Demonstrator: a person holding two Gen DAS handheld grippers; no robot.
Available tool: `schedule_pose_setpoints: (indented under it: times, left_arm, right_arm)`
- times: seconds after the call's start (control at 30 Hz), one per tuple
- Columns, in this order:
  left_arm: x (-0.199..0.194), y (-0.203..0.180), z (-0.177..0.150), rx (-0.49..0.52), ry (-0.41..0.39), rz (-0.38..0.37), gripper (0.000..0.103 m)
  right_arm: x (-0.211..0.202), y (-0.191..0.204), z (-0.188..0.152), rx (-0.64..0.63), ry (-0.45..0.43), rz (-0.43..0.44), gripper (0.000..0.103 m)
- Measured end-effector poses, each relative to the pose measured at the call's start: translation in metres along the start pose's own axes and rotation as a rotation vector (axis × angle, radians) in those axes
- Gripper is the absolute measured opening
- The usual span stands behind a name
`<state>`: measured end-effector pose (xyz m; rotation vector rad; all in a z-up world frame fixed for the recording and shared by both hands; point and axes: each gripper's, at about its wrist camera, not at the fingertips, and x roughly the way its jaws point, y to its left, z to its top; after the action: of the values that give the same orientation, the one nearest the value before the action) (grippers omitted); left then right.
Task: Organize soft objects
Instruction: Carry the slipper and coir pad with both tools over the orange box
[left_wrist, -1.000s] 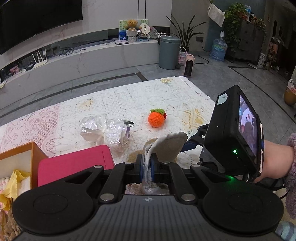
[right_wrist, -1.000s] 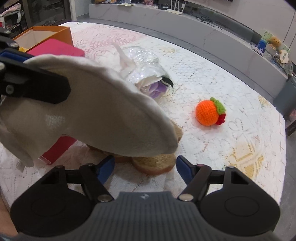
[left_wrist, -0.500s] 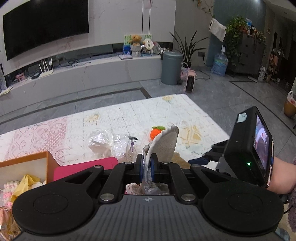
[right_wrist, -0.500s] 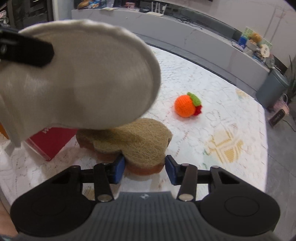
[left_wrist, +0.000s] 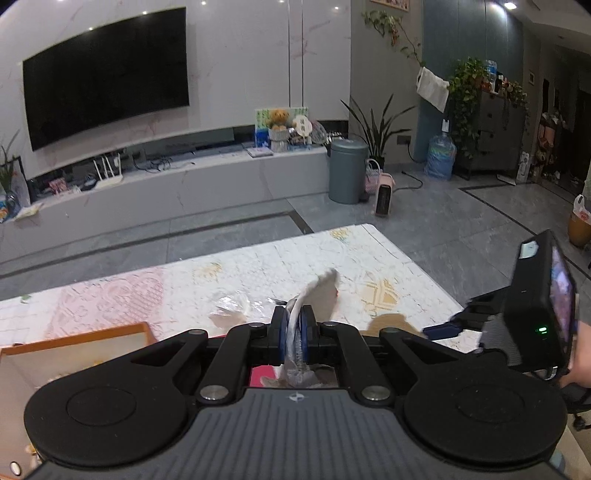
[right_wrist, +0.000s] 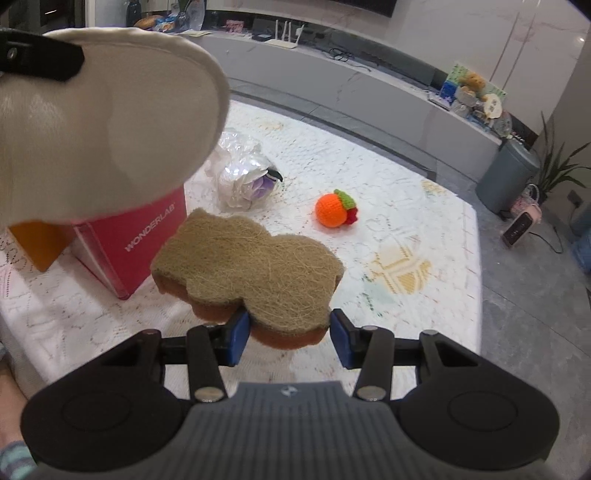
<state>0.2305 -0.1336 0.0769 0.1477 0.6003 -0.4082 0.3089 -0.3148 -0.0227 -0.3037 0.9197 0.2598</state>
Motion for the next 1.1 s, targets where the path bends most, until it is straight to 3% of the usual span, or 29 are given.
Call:
schedule_pose_setpoints:
  times: [0.47, 0.83, 1.1]
  left_arm:
    - [-0.057, 0.041, -0.009, 0.015, -0.081, 0.105, 0.008]
    - [-0.091, 0.106, -0.022, -0.002, -0.105, 0.222, 0.008]
    - [-0.090, 0.147, -0.037, -0.003, -0.074, 0.296, 0.008]
  right_arm:
    - [-0.079, 0.035, 0.010, -0.046, -0.119, -0.055, 0.047]
    - [-0.111, 0.108, 0.056, -0.165, -0.212, -0.025, 0.047]
    - [-0.104, 0.172, 0.100, -0.249, -0.247, 0.034, 0.047]
